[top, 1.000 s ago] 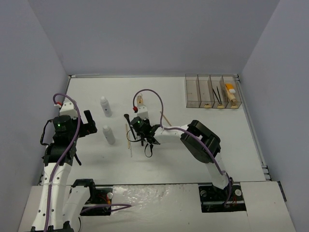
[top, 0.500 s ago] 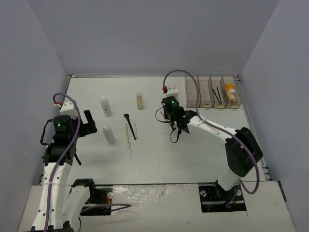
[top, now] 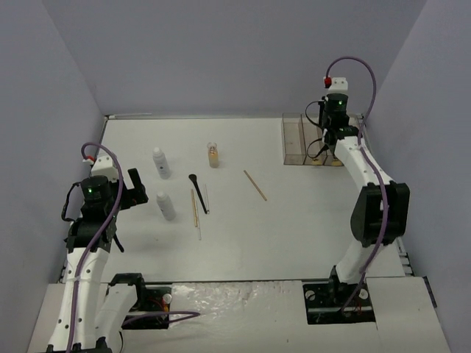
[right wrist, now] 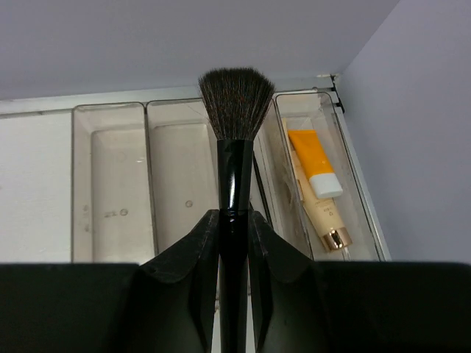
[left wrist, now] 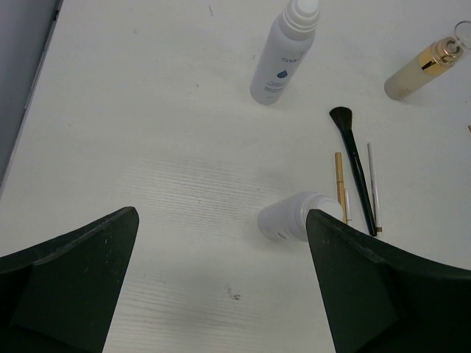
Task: Organize the makeup
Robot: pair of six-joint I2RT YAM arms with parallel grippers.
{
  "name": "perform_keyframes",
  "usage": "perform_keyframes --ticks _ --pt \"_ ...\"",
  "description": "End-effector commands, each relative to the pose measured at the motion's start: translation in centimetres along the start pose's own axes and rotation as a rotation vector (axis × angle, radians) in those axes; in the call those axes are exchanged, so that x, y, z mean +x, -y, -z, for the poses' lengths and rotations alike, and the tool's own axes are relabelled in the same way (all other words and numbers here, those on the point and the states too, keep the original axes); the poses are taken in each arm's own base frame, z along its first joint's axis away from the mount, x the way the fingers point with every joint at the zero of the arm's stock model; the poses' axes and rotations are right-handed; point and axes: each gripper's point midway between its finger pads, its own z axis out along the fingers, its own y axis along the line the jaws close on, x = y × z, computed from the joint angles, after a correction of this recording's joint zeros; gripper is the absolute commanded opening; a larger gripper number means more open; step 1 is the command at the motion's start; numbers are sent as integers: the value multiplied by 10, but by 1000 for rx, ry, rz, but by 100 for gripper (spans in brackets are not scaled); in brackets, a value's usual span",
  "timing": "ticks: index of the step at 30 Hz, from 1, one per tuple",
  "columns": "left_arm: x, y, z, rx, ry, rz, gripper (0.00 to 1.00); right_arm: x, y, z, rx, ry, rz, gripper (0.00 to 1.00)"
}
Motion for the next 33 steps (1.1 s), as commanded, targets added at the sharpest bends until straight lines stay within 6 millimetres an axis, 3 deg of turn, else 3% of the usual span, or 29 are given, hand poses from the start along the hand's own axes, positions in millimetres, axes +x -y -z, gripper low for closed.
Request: perform_keyframes --ticks 1,4,7,13,25,29,33 --pt "-29 8 5 31 77 9 97 -7 16 -46 1 49 24 0" --pt "-29 7 5 26 77 8 97 3 35 -71 -7 43 21 0" --pt "-29 5 4 17 68 7 97 21 41 -92 -17 31 56 0" --pt "-28 2 1 0 54 9 97 45 54 -118 -36 1 86 0" --pt "-26 1 -4 2 34 16 97 68 43 -147 -87 -35 98 1" --pt "-28 1 -4 8 40 22 97 59 38 -140 -101 -30 90 32" --pt "-28 3 -3 20 43 23 97 31 33 -117 -94 4 82 46"
